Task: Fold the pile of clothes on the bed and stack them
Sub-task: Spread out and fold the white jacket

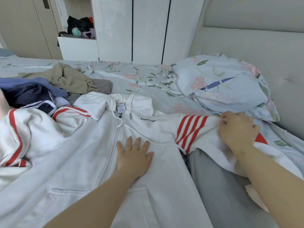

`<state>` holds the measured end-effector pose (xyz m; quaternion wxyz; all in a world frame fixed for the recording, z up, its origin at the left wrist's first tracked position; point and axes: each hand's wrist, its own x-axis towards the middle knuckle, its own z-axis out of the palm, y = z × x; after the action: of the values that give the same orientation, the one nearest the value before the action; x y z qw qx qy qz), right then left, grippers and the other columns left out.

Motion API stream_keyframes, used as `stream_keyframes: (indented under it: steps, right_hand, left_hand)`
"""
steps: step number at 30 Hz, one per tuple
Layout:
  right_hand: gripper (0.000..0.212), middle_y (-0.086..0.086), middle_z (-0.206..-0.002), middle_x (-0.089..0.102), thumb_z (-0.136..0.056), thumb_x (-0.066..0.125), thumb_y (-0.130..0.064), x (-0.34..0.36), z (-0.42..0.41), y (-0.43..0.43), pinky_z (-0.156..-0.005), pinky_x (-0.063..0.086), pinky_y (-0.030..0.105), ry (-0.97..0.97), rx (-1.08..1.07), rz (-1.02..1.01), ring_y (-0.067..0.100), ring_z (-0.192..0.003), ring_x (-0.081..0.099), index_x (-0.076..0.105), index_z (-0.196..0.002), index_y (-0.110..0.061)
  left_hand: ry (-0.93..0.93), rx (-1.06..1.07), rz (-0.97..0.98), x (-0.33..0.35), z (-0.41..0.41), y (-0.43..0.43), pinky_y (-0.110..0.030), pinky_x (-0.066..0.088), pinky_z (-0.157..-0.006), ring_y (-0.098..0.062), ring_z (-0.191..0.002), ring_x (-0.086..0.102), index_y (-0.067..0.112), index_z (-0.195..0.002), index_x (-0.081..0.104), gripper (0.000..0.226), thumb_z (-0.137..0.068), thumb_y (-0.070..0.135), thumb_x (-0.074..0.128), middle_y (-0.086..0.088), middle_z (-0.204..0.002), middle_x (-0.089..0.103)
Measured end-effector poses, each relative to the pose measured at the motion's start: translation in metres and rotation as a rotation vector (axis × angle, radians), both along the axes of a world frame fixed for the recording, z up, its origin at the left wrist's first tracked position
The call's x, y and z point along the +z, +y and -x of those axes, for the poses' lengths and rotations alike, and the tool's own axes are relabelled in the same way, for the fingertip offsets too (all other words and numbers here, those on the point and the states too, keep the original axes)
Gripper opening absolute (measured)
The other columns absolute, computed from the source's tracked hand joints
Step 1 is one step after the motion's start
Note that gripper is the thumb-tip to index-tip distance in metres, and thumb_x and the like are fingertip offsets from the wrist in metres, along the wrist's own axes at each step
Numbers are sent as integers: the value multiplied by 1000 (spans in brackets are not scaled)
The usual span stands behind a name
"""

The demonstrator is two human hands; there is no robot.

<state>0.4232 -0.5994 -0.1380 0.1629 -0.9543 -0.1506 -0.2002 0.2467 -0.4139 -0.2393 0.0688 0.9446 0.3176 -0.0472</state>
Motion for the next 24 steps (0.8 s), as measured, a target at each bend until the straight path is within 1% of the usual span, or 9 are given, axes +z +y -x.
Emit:
stream_keyframes:
  steps: [4, 8, 10, 12, 14, 16, 19, 22, 24]
  right_hand:
    - [39, 19, -123, 48, -88, 56, -19, -20, 19, -11, -90, 35, 42, 19, 78, 24, 38, -112, 43, 57, -127, -17]
    - [50, 9, -120, 48, -86, 55, -51, -29, 57, -24, -87, 40, 38, 174, 236, -77, 30, -110, 50, 52, -128, -22]
    - [62, 3, -125, 47, -82, 55, -60, -37, 70, -31, -95, 39, 39, 202, 281, 140, 27, -116, 47, 45, -133, -28]
    - [43, 8, -115, 56, -85, 59, -40, -40, 68, -42, -86, 44, 43, 76, 311, 246, 34, -105, 54, 58, -123, -19]
    - [21, 17, -83, 62, -71, 64, -5, -36, 57, -60, -61, 51, 45, -93, 286, 199, 39, -73, 60, 71, -91, -4]
    - [23, 19, -71, 61, -57, 71, 8, -29, 47, -85, -52, 49, 43, -173, 207, 170, 40, -60, 58, 71, -79, -1]
    - [24, 15, -81, 66, -68, 80, -10, -27, 47, -114, -65, 46, 43, -112, 241, 138, 40, -73, 59, 73, -90, -6]
    - [39, 13, -99, 64, -83, 69, -32, -28, 64, -131, -79, 44, 44, -32, 229, -30, 38, -93, 57, 65, -115, -12]
    - [46, 18, -104, 61, -89, 60, -29, -22, 71, -142, -73, 44, 41, -26, 72, -116, 38, -94, 56, 52, -131, -11]
  left_hand:
    - [-92, -8, 30, 3, -1, -22, -51, -5, -115, -17, -147, -6, 39, -149, 11, 48, -101, 41, 14, 7, -160, 2]
    - [-150, -87, 140, 3, 6, -45, -44, -7, -117, -11, -147, -7, 39, -149, 13, 55, -97, 57, 14, 13, -159, 3]
    - [-107, -118, 140, 2, 9, -49, -45, -8, -117, -12, -146, -10, 39, -150, 10, 64, -92, 66, 18, 13, -159, 1]
    - [-52, -145, 99, 1, 12, -51, -46, -8, -117, -15, -146, -12, 38, -150, 6, 70, -90, 69, 23, 12, -159, -3]
    - [-19, -143, 93, 1, 15, -53, -46, -8, -117, -17, -146, -13, 38, -150, 6, 65, -93, 63, 24, 10, -160, -4]
    - [2, -129, 98, 3, 18, -57, -46, -7, -117, -17, -146, -13, 36, -150, 6, 57, -98, 53, 22, 9, -160, -6]
    - [-8, -88, 85, 6, 21, -68, -46, -4, -117, -18, -147, -10, 36, -150, 7, 51, -101, 41, 18, 9, -160, -5]
    - [-41, -43, 118, 5, 25, -82, -46, -3, -117, -18, -147, -9, 34, -150, 9, 50, -101, 40, 16, 10, -160, -2]
    - [-34, -25, 145, 5, 28, -90, -46, -4, -117, -18, -147, -11, 34, -151, 9, 52, -100, 46, 14, 11, -160, -2]
